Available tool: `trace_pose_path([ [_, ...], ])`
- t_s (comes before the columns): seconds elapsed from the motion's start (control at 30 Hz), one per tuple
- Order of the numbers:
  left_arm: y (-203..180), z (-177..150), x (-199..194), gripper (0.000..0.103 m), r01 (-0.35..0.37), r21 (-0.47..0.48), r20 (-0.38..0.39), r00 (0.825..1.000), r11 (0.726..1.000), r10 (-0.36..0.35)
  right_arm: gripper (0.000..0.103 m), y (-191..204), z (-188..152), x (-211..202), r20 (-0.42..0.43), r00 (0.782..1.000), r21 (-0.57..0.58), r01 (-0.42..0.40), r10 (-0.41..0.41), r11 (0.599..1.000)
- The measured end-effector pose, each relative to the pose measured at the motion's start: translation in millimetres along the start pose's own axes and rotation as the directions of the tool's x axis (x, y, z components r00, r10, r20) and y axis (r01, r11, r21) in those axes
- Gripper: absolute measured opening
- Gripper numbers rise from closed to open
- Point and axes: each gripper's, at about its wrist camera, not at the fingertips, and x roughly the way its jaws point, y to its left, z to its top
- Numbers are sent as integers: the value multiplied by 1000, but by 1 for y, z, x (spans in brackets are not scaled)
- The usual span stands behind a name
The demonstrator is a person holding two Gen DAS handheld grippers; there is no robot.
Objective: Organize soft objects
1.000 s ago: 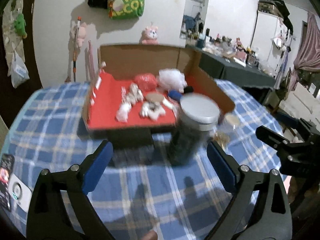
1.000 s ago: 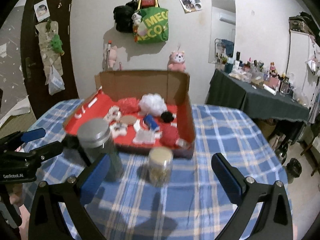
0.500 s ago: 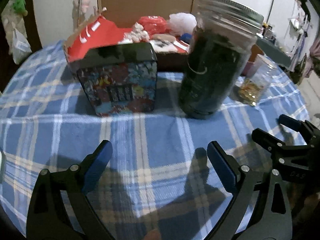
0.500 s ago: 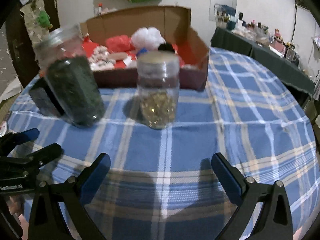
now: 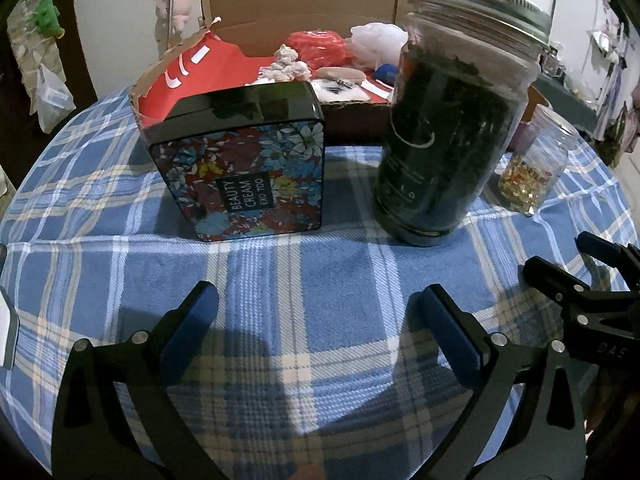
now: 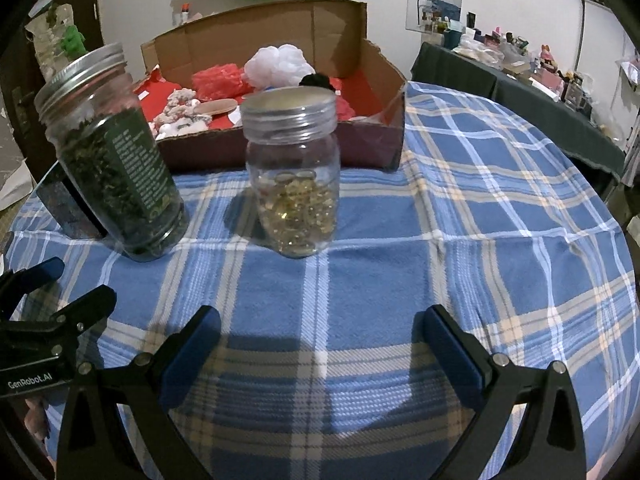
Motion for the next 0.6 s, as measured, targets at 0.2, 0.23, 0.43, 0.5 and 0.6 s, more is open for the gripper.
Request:
trace_pose_path([
  [0.2,3,3,2,103,0,-9,1,1000,1000,0,103,0,-1,0,1,1000,4,3,-3,1000],
  [0.23,3,3,2,103,-1,-9,1,1000,1000,1,103,0,-1,0,2,1000,4,3,-3,1000],
  [0.43,4,2,2,103,-1,-9,2,1000,1000,1,103,0,-1,0,1,1000,4,3,-3,1000],
  [0.5,4,2,2,103,-2,-8,2,1000,1000,2,103,0,-1,0,1,1000,3,4,-4,1000],
  [0.6,4,2,2,103,-2,-8,2,1000,1000,2,103,0,-1,0,1,1000,3,4,-4,1000],
])
